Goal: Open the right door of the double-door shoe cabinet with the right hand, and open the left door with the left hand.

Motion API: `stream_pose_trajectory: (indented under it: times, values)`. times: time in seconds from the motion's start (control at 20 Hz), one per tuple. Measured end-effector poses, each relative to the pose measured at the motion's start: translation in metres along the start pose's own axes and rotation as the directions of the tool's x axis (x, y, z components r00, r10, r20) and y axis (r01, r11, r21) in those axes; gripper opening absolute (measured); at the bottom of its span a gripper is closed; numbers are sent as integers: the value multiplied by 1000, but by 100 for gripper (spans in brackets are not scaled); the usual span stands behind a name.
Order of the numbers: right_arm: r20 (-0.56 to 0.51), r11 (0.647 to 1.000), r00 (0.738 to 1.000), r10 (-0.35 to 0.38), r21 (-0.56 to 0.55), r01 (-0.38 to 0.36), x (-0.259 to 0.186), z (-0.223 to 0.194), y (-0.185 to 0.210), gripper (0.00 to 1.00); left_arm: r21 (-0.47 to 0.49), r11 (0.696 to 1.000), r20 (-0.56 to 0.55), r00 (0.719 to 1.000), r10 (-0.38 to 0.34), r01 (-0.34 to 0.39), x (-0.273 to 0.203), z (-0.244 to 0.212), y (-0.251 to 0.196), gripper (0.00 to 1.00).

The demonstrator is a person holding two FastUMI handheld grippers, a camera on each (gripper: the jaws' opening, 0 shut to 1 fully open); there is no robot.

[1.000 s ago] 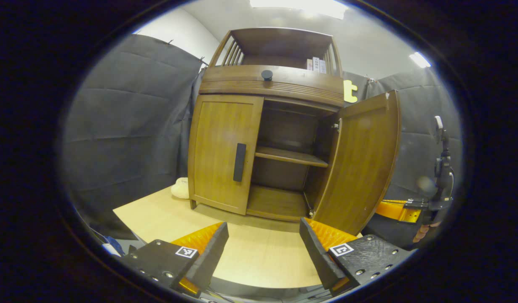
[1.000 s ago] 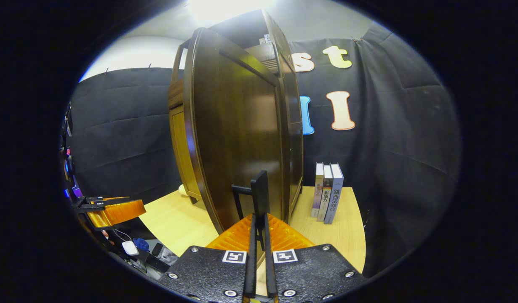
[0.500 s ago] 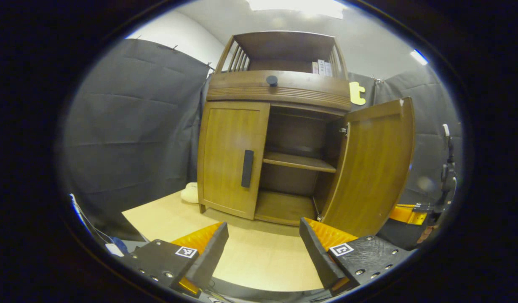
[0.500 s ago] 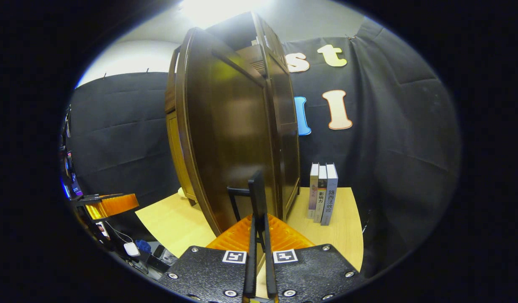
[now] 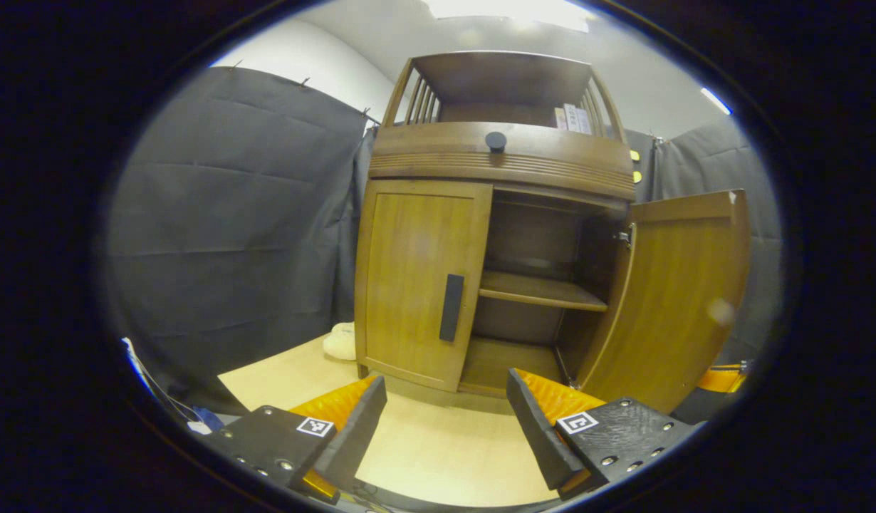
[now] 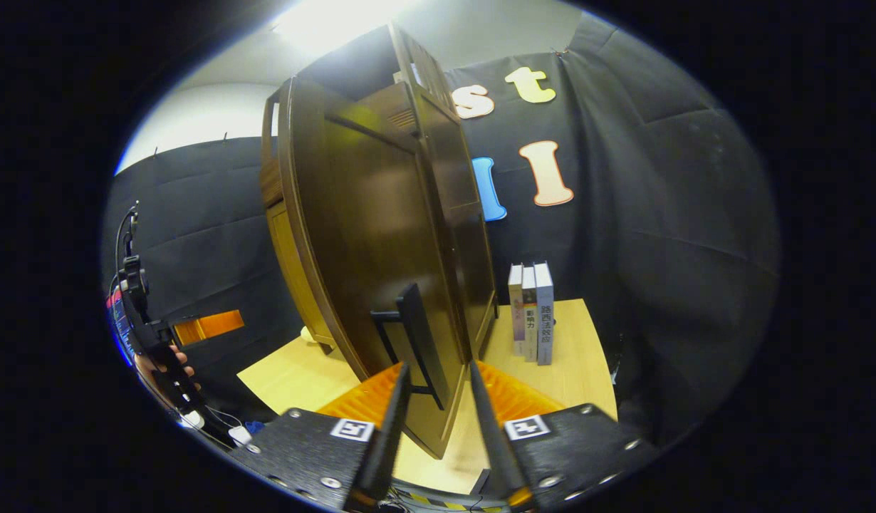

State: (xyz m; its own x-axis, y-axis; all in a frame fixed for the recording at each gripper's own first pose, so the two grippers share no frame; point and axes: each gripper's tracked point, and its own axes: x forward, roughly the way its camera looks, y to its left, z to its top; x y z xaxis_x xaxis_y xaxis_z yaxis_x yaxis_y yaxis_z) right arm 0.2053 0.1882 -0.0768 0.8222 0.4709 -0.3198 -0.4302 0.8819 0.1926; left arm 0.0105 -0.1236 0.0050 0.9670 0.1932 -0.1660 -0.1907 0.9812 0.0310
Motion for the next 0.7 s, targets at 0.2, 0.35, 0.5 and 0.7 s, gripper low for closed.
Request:
stream_pose_trajectory:
  times: [0.2,0.35,0.5,0.7]
  values:
    - [17,993,993,-120,7,119,-6,2,-18,95,5,1000,2,1000,-19,19,32,11,12,100]
    - [26,977,977,-212,16,211,-10,4,-28,91,35,998,6,998,-60,59,71,24,13,100]
    - [36,945,944,-327,-14,328,-14,5,-41,95,29,990,-2,991,-137,137,110,32,5,98]
    - [69,887,884,-462,3,463,-18,16,-33,95,63,972,-22,974,-226,227,165,39,-2,100]
